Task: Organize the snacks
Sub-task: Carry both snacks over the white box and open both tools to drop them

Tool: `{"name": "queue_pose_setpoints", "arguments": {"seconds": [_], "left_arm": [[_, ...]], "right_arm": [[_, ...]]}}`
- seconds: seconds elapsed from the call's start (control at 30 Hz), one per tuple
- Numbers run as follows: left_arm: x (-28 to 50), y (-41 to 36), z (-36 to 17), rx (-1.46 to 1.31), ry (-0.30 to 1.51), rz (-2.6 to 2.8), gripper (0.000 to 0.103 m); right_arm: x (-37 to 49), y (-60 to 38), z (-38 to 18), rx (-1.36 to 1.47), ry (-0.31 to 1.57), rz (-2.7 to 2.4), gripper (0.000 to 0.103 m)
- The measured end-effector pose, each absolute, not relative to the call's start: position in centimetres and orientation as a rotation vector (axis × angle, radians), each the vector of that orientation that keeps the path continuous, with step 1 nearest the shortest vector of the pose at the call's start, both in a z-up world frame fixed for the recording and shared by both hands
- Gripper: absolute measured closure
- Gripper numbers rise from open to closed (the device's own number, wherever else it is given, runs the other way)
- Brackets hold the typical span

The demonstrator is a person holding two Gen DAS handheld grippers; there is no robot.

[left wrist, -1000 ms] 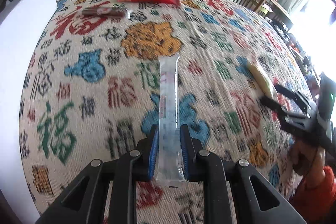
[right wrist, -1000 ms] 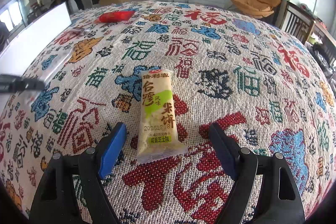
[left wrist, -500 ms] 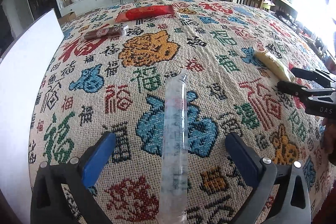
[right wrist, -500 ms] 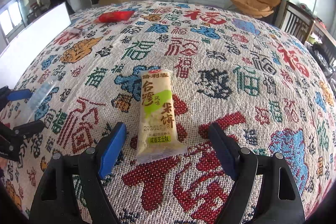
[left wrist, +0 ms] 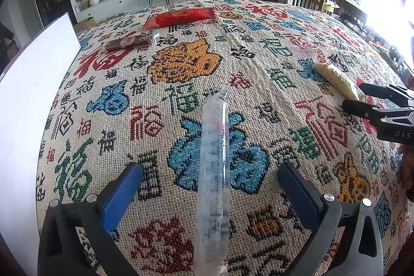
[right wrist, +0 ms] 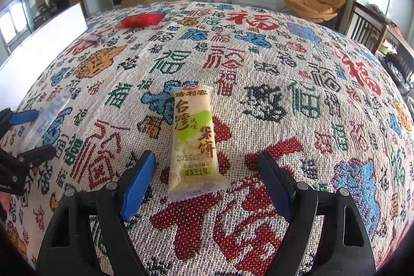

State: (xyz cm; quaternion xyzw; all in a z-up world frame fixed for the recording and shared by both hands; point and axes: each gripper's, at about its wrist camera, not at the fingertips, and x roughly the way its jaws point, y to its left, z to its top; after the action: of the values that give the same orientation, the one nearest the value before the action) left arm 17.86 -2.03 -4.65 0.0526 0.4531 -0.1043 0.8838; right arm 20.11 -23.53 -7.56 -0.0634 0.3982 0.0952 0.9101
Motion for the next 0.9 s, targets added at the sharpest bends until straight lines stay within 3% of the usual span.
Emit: {"name": "queue_pose_setpoints", "arguments": {"seconds": [0.83, 0.9], "left_arm": [[17.76, -2.09, -4.6, 0.113, 0.974, -0.236, 0.0], [18.36, -2.04, -4.4, 0.157, 1.042, -0.307, 0.0]], "right_arm": [[20.09, -23.5, -7.56, -0.128, 0.826, 0.188, 0.018], [20.15, -23.55, -7.63, -0.128, 0.834, 0.198, 0.013]]}}
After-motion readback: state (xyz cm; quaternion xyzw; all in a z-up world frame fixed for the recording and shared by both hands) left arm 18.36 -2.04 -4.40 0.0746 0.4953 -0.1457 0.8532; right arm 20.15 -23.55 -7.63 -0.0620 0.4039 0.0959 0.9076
